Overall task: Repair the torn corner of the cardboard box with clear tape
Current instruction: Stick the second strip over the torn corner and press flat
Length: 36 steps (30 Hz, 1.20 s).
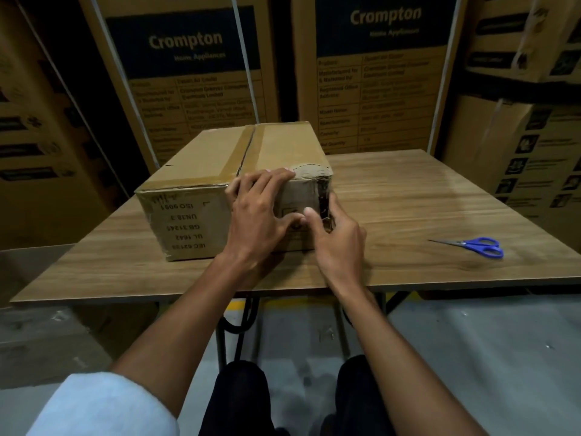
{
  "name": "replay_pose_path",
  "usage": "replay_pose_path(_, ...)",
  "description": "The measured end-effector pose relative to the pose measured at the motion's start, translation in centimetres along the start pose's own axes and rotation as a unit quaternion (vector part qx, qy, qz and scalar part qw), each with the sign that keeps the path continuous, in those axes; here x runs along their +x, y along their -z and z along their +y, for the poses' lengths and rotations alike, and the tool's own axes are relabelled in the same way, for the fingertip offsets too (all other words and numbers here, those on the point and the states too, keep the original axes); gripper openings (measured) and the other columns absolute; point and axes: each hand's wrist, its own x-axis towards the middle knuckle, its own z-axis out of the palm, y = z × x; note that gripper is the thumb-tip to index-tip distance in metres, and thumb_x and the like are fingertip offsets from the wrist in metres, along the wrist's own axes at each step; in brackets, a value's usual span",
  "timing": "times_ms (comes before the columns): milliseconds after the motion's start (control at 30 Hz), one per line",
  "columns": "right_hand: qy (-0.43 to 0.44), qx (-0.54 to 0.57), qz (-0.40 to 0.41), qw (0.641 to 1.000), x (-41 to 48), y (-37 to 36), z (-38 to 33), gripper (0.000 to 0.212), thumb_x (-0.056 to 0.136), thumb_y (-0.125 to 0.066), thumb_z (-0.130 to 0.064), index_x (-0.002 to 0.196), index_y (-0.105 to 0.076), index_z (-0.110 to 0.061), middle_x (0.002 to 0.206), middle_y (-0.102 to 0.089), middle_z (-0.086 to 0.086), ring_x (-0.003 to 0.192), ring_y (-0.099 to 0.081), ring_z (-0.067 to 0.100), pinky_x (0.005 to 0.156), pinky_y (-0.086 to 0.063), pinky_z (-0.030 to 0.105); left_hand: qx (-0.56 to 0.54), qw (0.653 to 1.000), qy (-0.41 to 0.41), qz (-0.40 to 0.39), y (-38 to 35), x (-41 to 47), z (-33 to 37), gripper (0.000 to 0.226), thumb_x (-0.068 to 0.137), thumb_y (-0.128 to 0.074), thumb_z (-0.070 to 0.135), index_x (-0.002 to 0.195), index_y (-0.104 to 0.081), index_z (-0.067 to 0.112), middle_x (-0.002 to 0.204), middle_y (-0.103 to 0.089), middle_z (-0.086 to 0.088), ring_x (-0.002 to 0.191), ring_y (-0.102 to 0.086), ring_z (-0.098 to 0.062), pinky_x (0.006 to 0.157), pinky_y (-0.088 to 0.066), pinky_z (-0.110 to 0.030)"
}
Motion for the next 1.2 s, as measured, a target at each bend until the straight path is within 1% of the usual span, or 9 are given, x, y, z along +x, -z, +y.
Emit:
replay_pose_path(133, 0.004, -0.008, 0.056, 0.998, 0.0, -1.1, -0.3, 0.063, 0.099, -0.062, -0.037, 0.153, -0.042, -0.011, 0.131, -0.069, 0.012, 0.121, -0.063, 0.023, 0.084, -0.035, 0.008, -0.004, 1.000, -0.010, 0.005, -0.2, 0.2, -0.3, 0.076, 0.069, -0.087, 0.051, 0.134, -0.063, 0.022, 0.134, -0.067, 0.005, 0.123, -0.052, -0.023, 0.100, -0.026, -0.038)
replay_pose_path(233, 0.031, -0.054, 0.079, 0.995, 0.4, -1.2, -0.4, 0.054, 0.100, -0.063, -0.030, 0.148, -0.050, -0.010, 0.114, -0.076, 0.014, 0.100, -0.072, 0.023, 0.073, -0.045, 0.017, -0.010, 1.000, -0.009, 0.012, -0.4, 0.2, -0.3, 0.077, 0.068, -0.086, 0.056, 0.133, -0.064, 0.021, 0.133, -0.067, 0.005, 0.122, -0.051, -0.022, 0.099, -0.027, -0.038)
replay_pose_path(400, 0.008, -0.108, 0.063, 0.992, 0.9, 0.1, 1.3, 0.024, 0.099, -0.064, -0.031, 0.107, -0.079, -0.013, 0.084, -0.078, 0.010, 0.074, -0.071, 0.024, 0.053, -0.038, 0.019, -0.020, 1.000, -0.001, 0.000, 0.1, 0.1, 0.2, 0.079, 0.069, -0.087, 0.054, 0.136, -0.062, 0.021, 0.136, -0.066, 0.002, 0.124, -0.044, -0.020, 0.102, -0.031, -0.042)
replay_pose_path(567, -0.013, -0.122, 0.014, 0.992, 1.5, 1.7, 1.9, 0.026, 0.095, -0.069, -0.034, 0.112, -0.078, -0.016, 0.098, -0.079, 0.012, 0.087, -0.073, 0.028, 0.070, -0.053, 0.031, -0.012, 1.000, 0.012, -0.011, 0.3, 0.0, 0.5, 0.081, 0.071, -0.086, 0.055, 0.140, -0.057, 0.024, 0.139, -0.063, 0.003, 0.128, -0.042, -0.019, 0.105, -0.027, -0.040)
replay_pose_path(633, 0.036, -0.099, 0.023, 0.994, 1.8, 2.4, 0.6, 0.047, 0.097, -0.065, -0.030, 0.141, -0.058, -0.013, 0.127, -0.071, 0.014, 0.106, -0.072, 0.028, 0.090, -0.060, 0.039, 0.001, 1.000, 0.019, -0.012, 0.3, -0.1, 0.8, 0.079, 0.073, -0.085, 0.054, 0.140, -0.056, 0.025, 0.139, -0.062, 0.004, 0.129, -0.042, -0.019, 0.108, -0.025, -0.039)
replay_pose_path(700, 0.106, -0.119, -0.013, 0.987, 1.4, 2.1, -0.9, 0.067, 0.103, -0.054, -0.032, 0.160, -0.024, -0.012, 0.163, -0.035, 0.010, 0.142, -0.045, 0.019, 0.116, -0.042, 0.038, 0.013, 1.000, 0.019, -0.012, 0.1, -0.2, 0.8, 0.077, 0.074, -0.085, 0.050, 0.140, -0.055, 0.026, 0.139, -0.061, 0.004, 0.130, -0.041, -0.019, 0.109, -0.024, -0.039)
replay_pose_path(833, 0.136, -0.206, -0.079, 0.966, -0.8, 0.1, -0.3, 0.081, 0.106, -0.036, -0.046, 0.161, 0.014, -0.012, 0.170, 0.015, 0.005, 0.150, 0.000, 0.006, 0.125, -0.013, 0.031, 0.014, 1.000, 0.009, -0.011, -0.1, -0.2, 0.3, 0.074, 0.076, -0.082, 0.049, 0.141, -0.055, 0.025, 0.141, -0.060, 0.004, 0.131, -0.041, -0.019, 0.108, -0.025, -0.039)
replay_pose_path(1033, 0.176, -0.273, -0.091, 0.941, -0.8, 1.6, 1.4, 0.066, 0.107, -0.040, -0.030, 0.162, -0.012, -0.006, 0.170, -0.009, 0.011, 0.157, -0.011, 0.019, 0.126, -0.012, 0.030, 0.003, 1.000, 0.006, -0.011, -0.2, -0.2, 0.2, 0.075, 0.078, -0.077, 0.060, 0.140, -0.055, 0.024, 0.140, -0.060, 0.002, 0.131, -0.043, -0.021, 0.110, -0.030, -0.044)
replay_pose_path(1200, 0.053, 0.033, -0.013, 0.998, -0.6, 1.8, -0.8, 0.049, 0.102, -0.053, -0.027, 0.148, -0.051, -0.012, 0.153, -0.052, 0.007, 0.141, -0.048, 0.014, 0.118, -0.034, 0.028, 0.015, 0.999, 0.035, 0.031, -0.8, -0.1, 1.2, 0.065, 0.082, -0.070, 0.064, 0.132, -0.061, 0.023, 0.132, -0.065, 0.002, 0.125, -0.046, -0.019, 0.108, -0.032, -0.043)
